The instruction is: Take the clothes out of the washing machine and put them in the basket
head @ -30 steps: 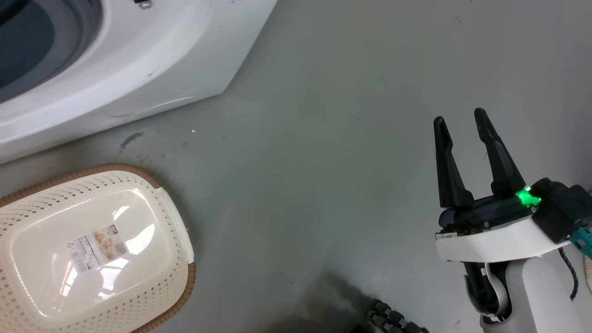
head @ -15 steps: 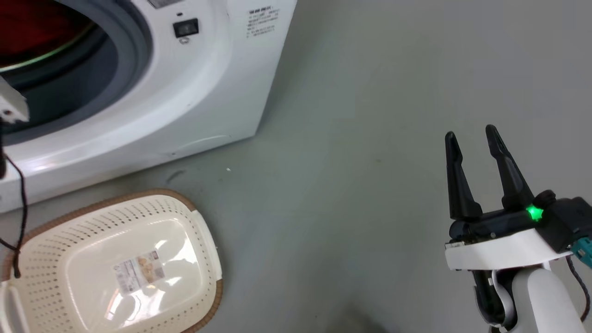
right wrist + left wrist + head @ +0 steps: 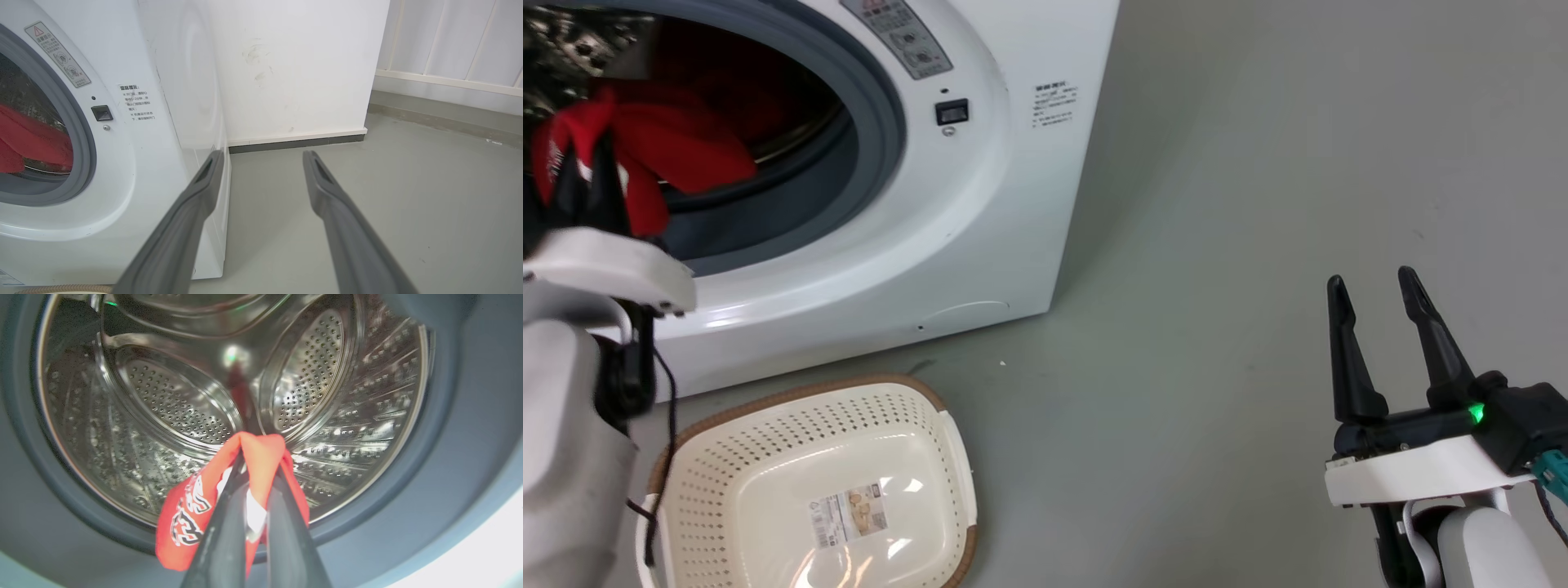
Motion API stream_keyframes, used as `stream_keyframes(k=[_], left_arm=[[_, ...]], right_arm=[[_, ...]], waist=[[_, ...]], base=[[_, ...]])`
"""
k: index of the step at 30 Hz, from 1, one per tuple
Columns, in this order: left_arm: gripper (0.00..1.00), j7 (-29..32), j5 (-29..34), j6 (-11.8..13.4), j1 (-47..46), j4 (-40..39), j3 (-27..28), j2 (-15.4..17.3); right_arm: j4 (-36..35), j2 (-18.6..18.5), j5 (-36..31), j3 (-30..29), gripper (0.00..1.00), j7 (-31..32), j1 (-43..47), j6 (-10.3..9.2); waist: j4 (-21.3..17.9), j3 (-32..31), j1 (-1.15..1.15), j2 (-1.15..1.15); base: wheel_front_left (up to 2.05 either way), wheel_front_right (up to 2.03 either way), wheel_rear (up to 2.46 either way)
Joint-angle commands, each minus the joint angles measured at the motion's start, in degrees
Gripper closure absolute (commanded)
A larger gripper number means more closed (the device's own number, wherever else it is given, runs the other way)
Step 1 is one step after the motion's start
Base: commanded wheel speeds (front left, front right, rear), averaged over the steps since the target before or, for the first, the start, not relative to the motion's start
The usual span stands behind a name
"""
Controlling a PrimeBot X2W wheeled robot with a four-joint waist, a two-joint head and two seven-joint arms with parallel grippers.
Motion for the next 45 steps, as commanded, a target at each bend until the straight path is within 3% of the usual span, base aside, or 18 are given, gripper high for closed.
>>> stream_keyframes(k=[1, 10, 18, 27, 37, 45], left_arm=[[1.00, -0.4, 0.5, 0.3, 2.2, -1.9, 0.7, -0.8], [1.00, -0.3, 2.2, 1.8, 22.0, -16.2, 4.8, -6.9], [1.00, -0.3, 1.7, 1.7, 34.2, -17.8, 2.5, -11.9], [1.00, 0.4, -1.1, -0.4, 38.7, -9.0, -0.5, -16.0], [1.00, -0.3, -1.1, -4.8, 29.3, 6.9, 0.3, -19.1], [1.00, -0.3, 0.1, -6.8, 22.9, 17.1, 2.8, -20.4]], right_arm=[[0.2, 0.0, -0.2, -0.4, 0.00, -0.1, 0.6, -0.02], [0.5, 0.0, -2.6, -1.4, 0.00, 0.3, 3.5, -0.02], [-0.6, 0.0, -3.1, -2.3, 0.00, 2.3, 5.6, -0.02], [-2.4, 0.0, -2.9, -1.3, 0.00, 3.7, 5.9, -0.02], [-3.6, 0.0, -2.2, -1.4, 0.00, 3.2, 2.0, -0.02], [-3.4, 0.0, -1.6, -0.8, 0.00, 2.2, -1.0, -0.02]], waist=[[1.6, -1.8, 0.01, 0.00], [5.5, -7.1, 0.01, 0.00], [8.8, -10.1, 0.01, 0.00], [9.7, -8.8, 0.01, 0.00], [7.7, 1.0, 0.01, 0.00], [5.2, 7.5, 0.01, 0.00]], base=[[0.00, 0.00, 0.00], [0.00, 0.00, 0.00], [0.00, 0.00, 0.00], [0.00, 0.00, 0.00], [0.00, 0.00, 0.00], [0.00, 0.00, 0.00]])
